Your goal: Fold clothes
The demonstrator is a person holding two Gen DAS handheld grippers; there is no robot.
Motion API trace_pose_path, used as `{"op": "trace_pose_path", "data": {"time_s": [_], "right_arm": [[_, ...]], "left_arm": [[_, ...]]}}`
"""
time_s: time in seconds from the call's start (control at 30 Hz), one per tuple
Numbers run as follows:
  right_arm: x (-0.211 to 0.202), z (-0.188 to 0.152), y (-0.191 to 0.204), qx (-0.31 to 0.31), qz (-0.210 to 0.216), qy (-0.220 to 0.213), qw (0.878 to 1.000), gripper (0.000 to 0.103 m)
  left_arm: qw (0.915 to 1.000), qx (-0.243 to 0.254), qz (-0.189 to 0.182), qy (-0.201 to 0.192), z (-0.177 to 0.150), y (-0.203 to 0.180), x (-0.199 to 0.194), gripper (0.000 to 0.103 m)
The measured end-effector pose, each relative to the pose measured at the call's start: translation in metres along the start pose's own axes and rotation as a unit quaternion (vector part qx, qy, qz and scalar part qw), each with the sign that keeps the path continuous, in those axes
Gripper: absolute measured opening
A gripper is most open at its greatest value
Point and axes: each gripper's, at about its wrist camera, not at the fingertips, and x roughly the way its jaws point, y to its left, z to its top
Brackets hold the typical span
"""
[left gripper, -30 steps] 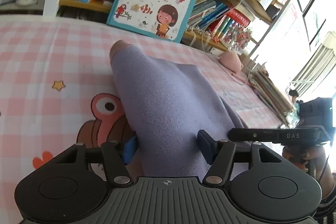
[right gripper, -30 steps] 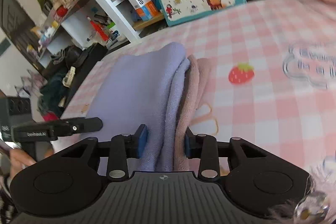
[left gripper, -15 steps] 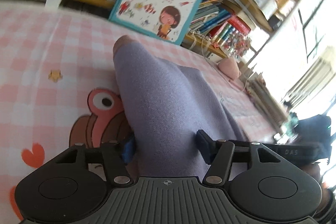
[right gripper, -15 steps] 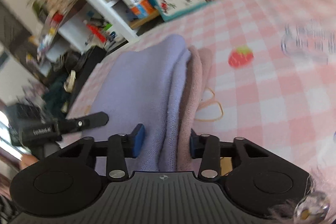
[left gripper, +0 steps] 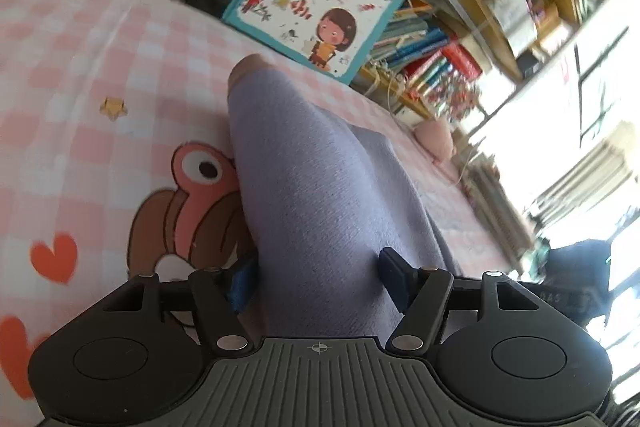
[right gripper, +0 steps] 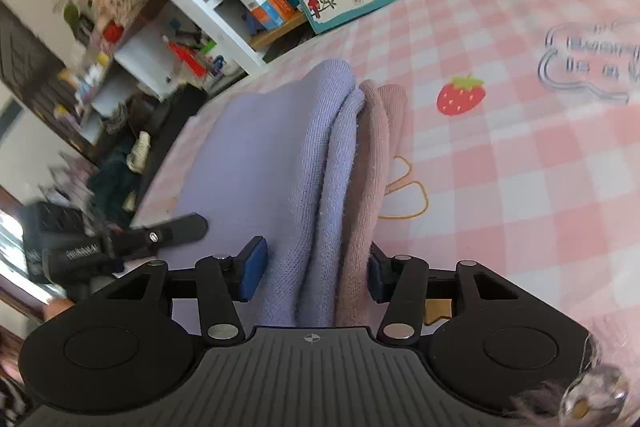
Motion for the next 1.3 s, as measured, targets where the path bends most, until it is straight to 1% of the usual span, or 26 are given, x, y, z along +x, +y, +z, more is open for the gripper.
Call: {"op": "trace_pose_path", "data": {"time_s": [0.07,0.13,0.2,0.3,0.4,0.53,0.63,0.9,1.13,1.3], "right_arm": [[0.001,0.003,-0.001,0.006,0.007,0.002,1.0,0.049],[0.002,0.004,0.0,0.002,0.003,0.004,1.0,0.043],[0.002,0.003,0.004,-0.01,-0.001,0.001,1.0,0.037],[-0.003,0.0,0.017,-0.055,-0.017,-0.016,0.998,0.031],[-0.006,-0.004,0.027,-0.086,-0.03,-0.03,0.995,0.03],[-0.008,-0.005,0.031,-0.093,-0.031,-0.036,0.995,0.03],[-0.007,0.001,0.035,-0.103,-0.03,-0.043,0.993,0.03],[0.007,0.029,0.042,-0.129,-0.029,-0.065,0.989,0.03],[0.032,0.062,0.044,-0.132,-0.013,-0.077,0.988,0.03],[0.052,0.083,0.047,-0.135,-0.011,-0.082,0.987,0.03]], "left_arm": [[0.9999,-0.007,-0.003,-0.009,-0.002,0.001,0.0,0.064],[0.9998,0.003,0.005,-0.017,-0.004,-0.003,0.0,0.063],[0.9994,0.018,0.016,-0.024,-0.005,-0.009,-0.001,0.058],[0.9979,0.049,0.031,-0.031,-0.007,-0.02,-0.004,0.056],[0.9963,0.069,0.037,-0.035,-0.006,-0.028,-0.007,0.055],[0.9948,0.085,0.04,-0.039,-0.002,-0.035,-0.012,0.055],[0.9942,0.09,0.041,-0.042,0.003,-0.037,-0.013,0.055],[0.9917,0.102,0.052,-0.058,0.033,-0.034,-0.006,0.055],[0.9894,0.111,0.063,-0.07,0.067,-0.023,-0.002,0.056],[0.9876,0.119,0.069,-0.076,0.09,-0.013,0.004,0.056]]}}
